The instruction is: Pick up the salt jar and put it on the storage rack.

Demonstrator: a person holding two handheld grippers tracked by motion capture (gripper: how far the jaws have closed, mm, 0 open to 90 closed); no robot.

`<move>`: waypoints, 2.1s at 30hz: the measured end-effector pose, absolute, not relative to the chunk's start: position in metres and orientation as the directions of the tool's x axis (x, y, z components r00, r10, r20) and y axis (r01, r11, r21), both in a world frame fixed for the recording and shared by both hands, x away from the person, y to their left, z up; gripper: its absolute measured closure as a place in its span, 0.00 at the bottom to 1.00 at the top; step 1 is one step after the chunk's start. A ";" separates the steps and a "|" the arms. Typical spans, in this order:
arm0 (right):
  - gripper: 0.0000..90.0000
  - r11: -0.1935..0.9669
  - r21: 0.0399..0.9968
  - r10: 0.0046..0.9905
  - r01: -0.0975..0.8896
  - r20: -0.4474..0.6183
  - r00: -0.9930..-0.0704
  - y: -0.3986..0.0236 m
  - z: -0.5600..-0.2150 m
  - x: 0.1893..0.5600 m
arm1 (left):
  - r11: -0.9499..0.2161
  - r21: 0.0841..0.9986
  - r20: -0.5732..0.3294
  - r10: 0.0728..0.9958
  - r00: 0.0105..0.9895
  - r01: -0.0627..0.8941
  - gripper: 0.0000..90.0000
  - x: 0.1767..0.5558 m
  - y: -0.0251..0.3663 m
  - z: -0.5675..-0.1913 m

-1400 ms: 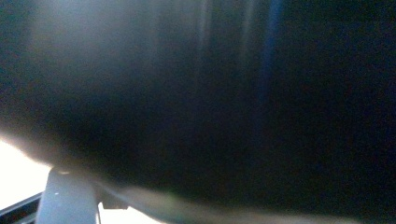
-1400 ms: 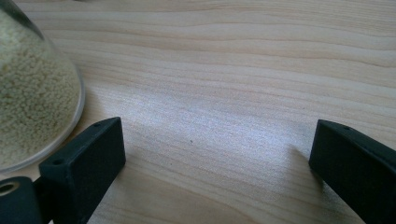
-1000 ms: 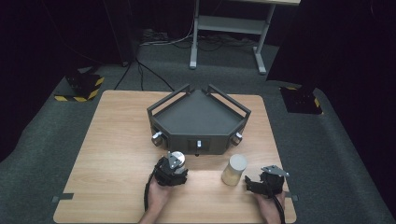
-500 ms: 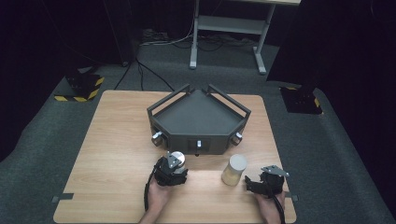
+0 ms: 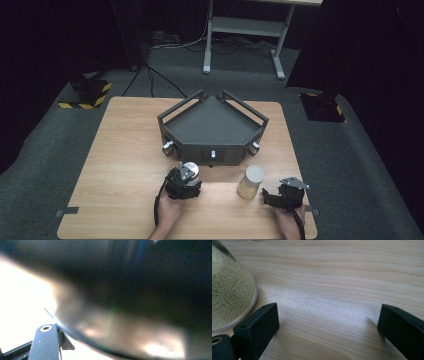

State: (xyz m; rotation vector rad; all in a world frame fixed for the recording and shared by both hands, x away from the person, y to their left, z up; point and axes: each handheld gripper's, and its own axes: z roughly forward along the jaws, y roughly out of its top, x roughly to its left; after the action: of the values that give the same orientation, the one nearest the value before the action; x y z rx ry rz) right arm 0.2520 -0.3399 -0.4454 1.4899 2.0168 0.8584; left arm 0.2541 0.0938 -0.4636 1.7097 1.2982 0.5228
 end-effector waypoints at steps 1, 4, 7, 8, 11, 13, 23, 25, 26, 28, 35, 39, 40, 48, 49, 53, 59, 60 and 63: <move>0.04 0.208 0.729 0.958 0.652 -0.016 -0.287 -0.340 -0.445 0.252 | -0.045 0.843 -0.180 0.916 0.360 0.536 0.34 0.254 0.094 -0.464; 0.04 0.208 0.729 0.958 0.652 -0.016 -0.287 -0.340 -0.445 0.252 | -0.038 0.849 -0.186 0.912 0.365 0.527 0.34 0.253 0.095 -0.457; 0.04 0.208 0.729 0.958 0.652 -0.016 -0.287 -0.340 -0.445 0.252 | 0.093 0.868 -0.286 0.896 0.339 0.487 0.34 0.250 0.088 -0.466; 0.04 0.207 0.729 0.958 0.653 -0.016 -0.286 -0.340 -0.445 0.252 | 0.148 0.868 -0.328 0.888 0.323 0.473 0.34 0.249 0.083 -0.468; 0.04 0.208 0.729 0.958 0.652 -0.016 -0.287 -0.340 -0.445 0.252 | 0.064 0.875 -0.265 0.893 0.365 0.480 0.34 0.250 0.089 -0.454; 0.04 0.208 0.729 0.958 0.652 -0.016 -0.287 -0.340 -0.445 0.252 | 0.050 0.876 -0.258 0.889 0.378 0.480 0.34 0.250 0.090 -0.450; 0.04 0.208 0.729 0.958 0.652 -0.016 -0.287 -0.340 -0.445 0.252 | -0.480 0.747 0.076 0.749 0.658 0.460 0.34 0.278 0.126 -0.358; 0.04 0.208 0.729 0.958 0.652 -0.016 -0.287 -0.340 -0.445 0.252 | -0.478 0.753 0.061 0.734 0.676 0.451 0.34 0.282 0.130 -0.346; 0.04 0.208 0.729 0.958 0.652 -0.016 -0.287 -0.340 -0.445 0.252 | -0.478 0.755 0.059 0.731 0.680 0.449 0.34 0.284 0.130 -0.341; 0.04 0.208 0.729 0.958 0.652 -0.016 -0.287 -0.340 -0.445 0.252 | -0.476 0.762 0.053 0.721 0.691 0.439 0.34 0.288 0.132 -0.335; 0.04 0.208 0.729 0.958 0.652 -0.016 -0.287 -0.340 -0.445 0.252 | -0.432 0.794 0.012 0.715 0.699 0.427 0.34 0.299 0.136 -0.310; 0.04 0.208 0.729 0.958 0.652 -0.016 -0.287 -0.340 -0.445 0.252 | -0.413 0.811 0.012 0.719 0.695 0.414 0.34 0.309 0.136 -0.291; 0.04 0.208 0.729 0.958 0.652 -0.016 -0.287 -0.340 -0.445 0.252 | -0.409 0.813 0.010 0.721 0.693 0.415 0.34 0.310 0.135 -0.289; 0.04 0.209 0.730 0.957 0.651 -0.016 -0.289 -0.340 -0.445 0.252 | -0.372 0.817 -0.014 0.751 0.661 0.440 0.34 0.331 0.129 -0.275; 0.04 0.209 0.730 0.957 0.651 -0.016 -0.289 -0.340 -0.445 0.252 | -0.371 0.817 -0.014 0.753 0.658 0.442 0.34 0.333 0.128 -0.275; 0.04 0.208 0.729 0.957 0.651 -0.016 -0.289 -0.340 -0.445 0.252 | -0.367 0.810 -0.013 0.767 0.641 0.457 0.34 0.342 0.123 -0.276; 0.04 0.208 0.730 0.957 0.651 -0.016 -0.289 -0.340 -0.445 0.252 | -0.352 0.797 -0.018 0.798 0.602 0.491 0.34 0.357 0.118 -0.279; 0.04 0.209 0.730 0.957 0.651 -0.016 -0.289 -0.340 -0.445 0.252 | -0.339 0.794 -0.025 0.811 0.585 0.504 0.34 0.361 0.117 -0.281; 0.04 0.209 0.730 0.957 0.651 -0.016 -0.289 -0.340 -0.445 0.252 | -0.319 0.782 -0.042 0.830 0.556 0.535 0.34 0.371 0.115 -0.285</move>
State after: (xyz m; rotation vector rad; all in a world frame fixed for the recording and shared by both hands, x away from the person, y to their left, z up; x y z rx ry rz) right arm 0.2518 -0.3400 -0.4454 1.4882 2.0177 0.8603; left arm 0.3714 0.1151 -0.2849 2.0064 1.0971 0.4775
